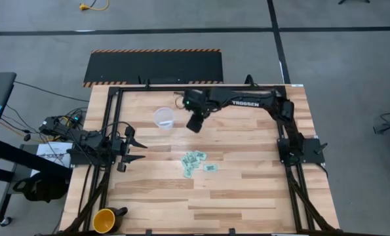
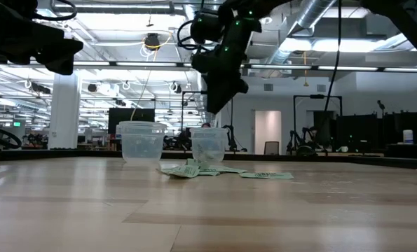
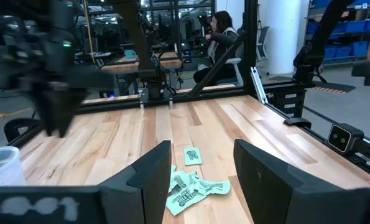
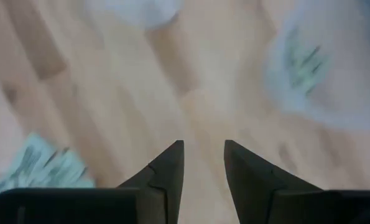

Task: Pick and place items into bin
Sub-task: Put the stevia packet into the top transparent bin

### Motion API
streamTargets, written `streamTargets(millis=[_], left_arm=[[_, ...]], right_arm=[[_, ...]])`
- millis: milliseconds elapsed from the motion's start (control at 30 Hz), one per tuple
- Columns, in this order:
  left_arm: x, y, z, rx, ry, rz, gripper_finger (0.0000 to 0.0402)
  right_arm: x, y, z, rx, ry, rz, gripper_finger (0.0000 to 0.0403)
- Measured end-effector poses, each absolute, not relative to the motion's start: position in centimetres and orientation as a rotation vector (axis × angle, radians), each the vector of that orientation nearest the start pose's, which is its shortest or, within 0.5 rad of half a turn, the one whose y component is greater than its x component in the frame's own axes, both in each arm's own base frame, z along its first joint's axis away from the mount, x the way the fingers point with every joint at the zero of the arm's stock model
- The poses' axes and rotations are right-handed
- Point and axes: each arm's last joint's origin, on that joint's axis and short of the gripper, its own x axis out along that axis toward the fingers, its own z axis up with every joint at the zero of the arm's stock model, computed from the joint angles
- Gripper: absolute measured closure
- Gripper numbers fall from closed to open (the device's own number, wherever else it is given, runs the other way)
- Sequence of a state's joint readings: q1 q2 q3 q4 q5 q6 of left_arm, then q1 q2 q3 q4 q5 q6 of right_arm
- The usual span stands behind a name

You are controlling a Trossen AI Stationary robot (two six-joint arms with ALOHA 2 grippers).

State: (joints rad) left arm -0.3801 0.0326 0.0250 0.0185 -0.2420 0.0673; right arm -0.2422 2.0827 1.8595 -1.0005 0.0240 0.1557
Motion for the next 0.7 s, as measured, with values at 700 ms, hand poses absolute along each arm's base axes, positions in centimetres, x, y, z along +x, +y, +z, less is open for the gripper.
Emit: streamTargets(millis=[700], left_arm=[[9.3, -3.0, 17.1, 0.064, -0.015, -0.138, 0.0235]], right_arm=[[41.6, 5.3, 23.8, 0.248, 1.39, -0.096, 0.0295]])
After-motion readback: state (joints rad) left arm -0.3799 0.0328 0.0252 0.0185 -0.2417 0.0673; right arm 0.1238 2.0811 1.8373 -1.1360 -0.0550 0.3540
